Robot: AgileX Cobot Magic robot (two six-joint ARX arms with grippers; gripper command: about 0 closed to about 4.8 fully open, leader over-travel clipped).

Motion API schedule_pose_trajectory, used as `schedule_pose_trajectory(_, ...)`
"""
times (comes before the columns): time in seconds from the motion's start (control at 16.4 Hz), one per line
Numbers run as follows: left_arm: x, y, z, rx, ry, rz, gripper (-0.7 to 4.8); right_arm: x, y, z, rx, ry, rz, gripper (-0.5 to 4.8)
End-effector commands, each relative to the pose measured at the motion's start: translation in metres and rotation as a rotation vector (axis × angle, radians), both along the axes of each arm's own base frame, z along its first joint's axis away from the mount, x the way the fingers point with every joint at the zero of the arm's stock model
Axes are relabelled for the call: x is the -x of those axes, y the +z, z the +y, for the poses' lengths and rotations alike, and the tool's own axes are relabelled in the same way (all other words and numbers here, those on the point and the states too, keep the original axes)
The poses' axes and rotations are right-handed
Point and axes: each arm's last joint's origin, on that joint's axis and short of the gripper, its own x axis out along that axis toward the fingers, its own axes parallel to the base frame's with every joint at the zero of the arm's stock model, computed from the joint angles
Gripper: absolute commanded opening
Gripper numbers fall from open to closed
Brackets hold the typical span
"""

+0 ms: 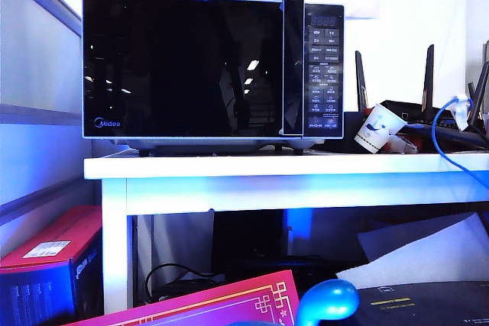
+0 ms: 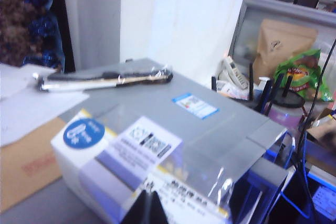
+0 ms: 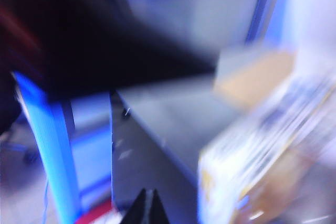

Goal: Open the microwave door, place the box of snacks from the top of the microwave inside, then close the microwave door.

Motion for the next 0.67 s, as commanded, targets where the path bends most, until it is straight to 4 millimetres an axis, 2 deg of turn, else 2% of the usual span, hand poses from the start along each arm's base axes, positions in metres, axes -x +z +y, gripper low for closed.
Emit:
schedule_pose_trajectory(0.06,0.001,0.006,-0.001,0.016,-0.003,-0.052,-0.06,0.005,0.030,-0.023,-0.060,-0.175,-0.139,-0.05)
schedule_pose_trajectory(0.18,-0.002,0.004,-0.002,0.015,-0.012,-0.049,-0.06,-0.005,0.026,-0.027,-0.070,-0.219,-0.158,-0.05)
schedule_pose_trajectory(0.3,-0.007,-0.002,-0.005,0.012,-0.025,-0.030,-0.06,-0.018,0.011,-0.023,-0.047,-0.285,-0.129,-0.05)
schedule_pose_trajectory(0.49,-0.010,-0.010,-0.013,0.006,-0.072,-0.004,-0.06,-0.031,-0.007,-0.016,-0.026,-0.276,-0.096,-0.05)
schedule_pose_trajectory(0.67,-0.014,-0.019,-0.016,-0.006,-0.070,0.044,-0.06,-0.034,-0.007,-0.014,-0.049,-0.268,-0.108,-0.05)
